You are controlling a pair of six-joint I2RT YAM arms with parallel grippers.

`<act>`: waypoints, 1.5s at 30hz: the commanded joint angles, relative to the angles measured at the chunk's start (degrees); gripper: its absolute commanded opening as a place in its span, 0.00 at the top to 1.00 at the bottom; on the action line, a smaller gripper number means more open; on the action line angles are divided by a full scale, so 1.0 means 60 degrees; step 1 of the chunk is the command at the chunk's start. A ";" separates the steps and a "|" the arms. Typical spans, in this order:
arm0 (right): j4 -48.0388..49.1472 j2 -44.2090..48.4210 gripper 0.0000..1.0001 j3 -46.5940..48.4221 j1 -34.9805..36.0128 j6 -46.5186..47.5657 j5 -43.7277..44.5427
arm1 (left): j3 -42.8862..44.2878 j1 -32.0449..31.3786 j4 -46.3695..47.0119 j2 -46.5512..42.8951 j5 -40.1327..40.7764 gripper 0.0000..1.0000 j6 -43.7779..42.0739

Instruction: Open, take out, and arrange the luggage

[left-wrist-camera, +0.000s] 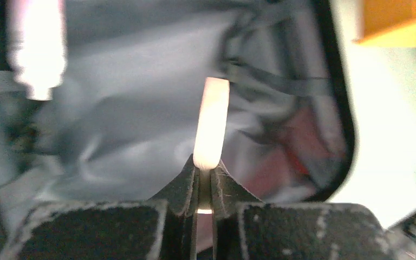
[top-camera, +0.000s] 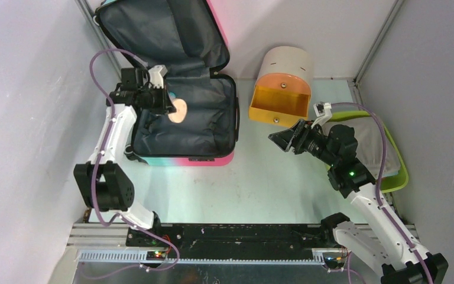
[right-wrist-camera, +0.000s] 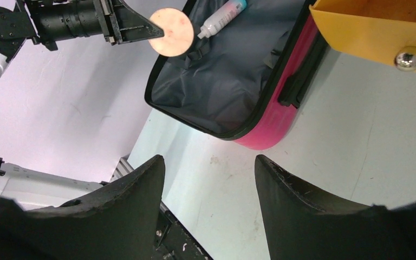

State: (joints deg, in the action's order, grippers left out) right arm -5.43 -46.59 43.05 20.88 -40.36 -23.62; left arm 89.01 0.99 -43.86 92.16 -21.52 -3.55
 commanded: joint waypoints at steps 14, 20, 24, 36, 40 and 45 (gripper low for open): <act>0.2797 -0.0781 0.36 -0.0143 0.2689 0.1694 0.0295 | -0.4078 -0.3303 0.4742 -0.2595 -0.7318 0.85 0.3049; 0.3383 -0.1625 0.36 -0.0143 0.2909 0.1795 -0.0259 | -0.4919 -0.3919 0.6581 -0.3188 -0.8230 0.84 0.3912; 0.4004 -0.2344 0.37 -0.0020 0.3081 0.1795 -0.0946 | -0.5131 -0.4189 0.6923 -0.3286 -0.8272 0.84 0.4158; 0.2955 -0.1529 1.00 0.0199 0.1988 0.3917 0.1929 | -0.4713 -0.4326 0.3064 -0.3493 -0.4038 0.01 0.1248; 0.2764 -0.1542 1.00 0.0596 0.0725 0.6192 0.2627 | -0.4706 -0.4326 0.2423 -0.3604 -0.1139 0.00 0.1001; 0.2869 -0.2130 0.97 0.1073 0.0239 0.8975 0.3162 | -0.4564 -0.4327 0.1869 -0.3714 0.0729 0.00 0.0979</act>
State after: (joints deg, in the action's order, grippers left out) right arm 11.20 -56.99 45.45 23.22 -3.79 -9.54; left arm 58.74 -24.75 -28.36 72.29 -31.53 5.21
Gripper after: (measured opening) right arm 0.030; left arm 0.995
